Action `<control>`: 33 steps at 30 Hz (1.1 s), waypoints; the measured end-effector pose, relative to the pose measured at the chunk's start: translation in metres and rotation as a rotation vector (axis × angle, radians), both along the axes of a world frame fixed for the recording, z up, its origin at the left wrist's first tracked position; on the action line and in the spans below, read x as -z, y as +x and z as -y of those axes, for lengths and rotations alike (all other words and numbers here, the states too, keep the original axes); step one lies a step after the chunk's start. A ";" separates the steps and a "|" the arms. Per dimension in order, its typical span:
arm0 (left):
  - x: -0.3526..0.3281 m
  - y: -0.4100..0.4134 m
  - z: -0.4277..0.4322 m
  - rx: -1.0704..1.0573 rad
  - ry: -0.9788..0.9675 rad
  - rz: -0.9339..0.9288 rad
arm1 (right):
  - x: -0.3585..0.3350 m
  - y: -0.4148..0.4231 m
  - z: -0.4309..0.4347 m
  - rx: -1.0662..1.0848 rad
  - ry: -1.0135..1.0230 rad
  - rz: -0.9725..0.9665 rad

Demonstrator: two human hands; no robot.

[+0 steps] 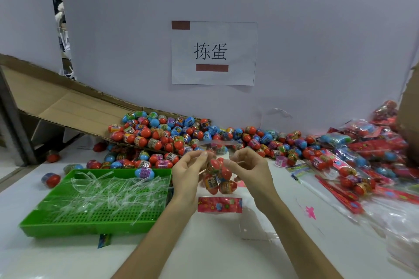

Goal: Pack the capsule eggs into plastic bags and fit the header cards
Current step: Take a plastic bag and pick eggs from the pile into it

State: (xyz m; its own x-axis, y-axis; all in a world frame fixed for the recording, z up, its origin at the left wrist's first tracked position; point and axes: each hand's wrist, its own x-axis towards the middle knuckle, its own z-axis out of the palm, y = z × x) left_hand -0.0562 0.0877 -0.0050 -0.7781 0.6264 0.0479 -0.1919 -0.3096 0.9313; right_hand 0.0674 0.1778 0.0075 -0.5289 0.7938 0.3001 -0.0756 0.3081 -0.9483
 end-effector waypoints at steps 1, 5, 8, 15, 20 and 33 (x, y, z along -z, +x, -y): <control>0.000 -0.001 0.000 -0.008 0.008 0.015 | -0.001 0.000 0.000 -0.024 -0.029 0.005; 0.001 -0.004 0.000 -0.082 0.012 0.017 | -0.005 -0.001 0.001 -0.143 -0.161 0.017; 0.000 -0.005 0.000 -0.106 0.026 0.054 | -0.001 -0.001 0.001 -0.100 -0.105 0.061; -0.001 -0.007 -0.001 -0.131 0.051 0.156 | 0.000 -0.001 -0.003 0.020 -0.074 0.062; 0.000 -0.005 -0.003 -0.147 0.081 0.138 | 0.001 -0.004 0.000 -0.002 -0.054 0.061; 0.003 0.012 0.000 -0.004 0.056 -0.260 | 0.016 -0.011 0.017 0.288 0.804 -0.092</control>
State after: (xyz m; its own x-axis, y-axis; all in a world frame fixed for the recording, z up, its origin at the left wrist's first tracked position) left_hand -0.0440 0.0877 -0.0080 -0.7375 0.6140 0.2812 0.0528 -0.3627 0.9304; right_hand 0.0564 0.1605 -0.0081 -0.2853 0.4208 0.8611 0.0429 0.9032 -0.4272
